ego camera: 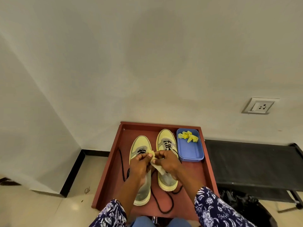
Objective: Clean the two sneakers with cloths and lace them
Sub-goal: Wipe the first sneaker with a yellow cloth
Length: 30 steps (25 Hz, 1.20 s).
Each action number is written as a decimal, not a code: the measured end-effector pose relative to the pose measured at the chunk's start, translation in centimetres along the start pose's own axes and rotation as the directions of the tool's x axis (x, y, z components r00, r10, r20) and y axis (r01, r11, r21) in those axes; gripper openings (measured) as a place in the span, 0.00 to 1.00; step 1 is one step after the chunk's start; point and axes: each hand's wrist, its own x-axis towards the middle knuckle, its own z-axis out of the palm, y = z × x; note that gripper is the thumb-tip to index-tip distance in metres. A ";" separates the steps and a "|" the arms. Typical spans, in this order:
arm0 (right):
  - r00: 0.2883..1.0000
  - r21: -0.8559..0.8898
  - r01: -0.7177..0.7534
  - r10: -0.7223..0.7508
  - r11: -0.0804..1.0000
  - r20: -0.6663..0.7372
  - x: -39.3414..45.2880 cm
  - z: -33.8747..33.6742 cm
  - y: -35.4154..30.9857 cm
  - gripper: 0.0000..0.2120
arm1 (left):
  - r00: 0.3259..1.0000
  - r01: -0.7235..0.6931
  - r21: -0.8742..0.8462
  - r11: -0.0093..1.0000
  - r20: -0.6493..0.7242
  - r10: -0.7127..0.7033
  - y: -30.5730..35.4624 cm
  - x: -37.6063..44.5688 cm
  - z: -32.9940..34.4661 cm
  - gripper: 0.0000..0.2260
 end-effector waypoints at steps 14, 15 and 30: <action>0.976 -0.048 -0.103 0.091 0.994 -0.198 -4.0 3.1 2.3 0.12 | 0.962 0.024 0.474 0.880 -0.252 0.109 -2.0 -0.3 -7.5 0.04; 0.977 -0.076 -0.082 0.065 0.994 -0.203 -4.4 3.4 2.3 0.13 | 0.962 0.049 0.499 0.865 -0.256 0.093 -2.4 -0.3 -7.7 0.03; 0.933 -0.053 -0.202 0.176 0.978 -0.315 -5.1 9.6 6.7 0.18 | 0.943 0.089 0.580 0.810 -0.310 0.118 -3.6 0.9 -8.1 0.10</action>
